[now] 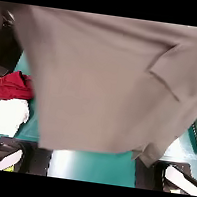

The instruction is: Fold the shirts.

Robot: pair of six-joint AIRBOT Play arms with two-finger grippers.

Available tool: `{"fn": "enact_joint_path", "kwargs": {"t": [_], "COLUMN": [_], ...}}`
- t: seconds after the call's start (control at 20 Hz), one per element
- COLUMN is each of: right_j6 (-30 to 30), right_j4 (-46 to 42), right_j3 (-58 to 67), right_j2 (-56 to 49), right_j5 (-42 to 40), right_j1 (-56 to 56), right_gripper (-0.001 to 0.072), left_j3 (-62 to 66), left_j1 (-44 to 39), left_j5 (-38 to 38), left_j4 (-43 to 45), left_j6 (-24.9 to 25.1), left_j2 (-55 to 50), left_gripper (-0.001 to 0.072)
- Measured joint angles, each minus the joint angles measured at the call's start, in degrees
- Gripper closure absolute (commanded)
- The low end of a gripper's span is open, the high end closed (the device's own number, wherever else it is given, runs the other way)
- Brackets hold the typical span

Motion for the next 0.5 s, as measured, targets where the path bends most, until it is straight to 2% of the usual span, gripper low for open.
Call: {"fn": "enact_joint_path", "kwargs": {"t": [0.15,0.25,0.5], "right_j6": [0.3,-0.1,-2.1], "right_j4": [0.2,0.5,1.2], "right_j3": [-6.0,-10.1,-15.1], "right_j2": [-9.5,-15.0,-25.2], "right_j5": [2.0,0.0,-16.9], "right_j1": [2.3,3.6,5.2], "right_gripper": [0.0691,0.0691,0.0691], "left_j3": [-5.6,-7.4,-8.5], "left_j1": [0.0,0.0,0.0], "left_j5": [0.4,3.4,20.2], "left_j4": [1.0,1.7,1.6], "left_j6": [-0.6,-0.6,0.0], "left_j2": [-9.8,-16.8,-25.8], "left_gripper": [0.0685,0.0685,0.0686]}}
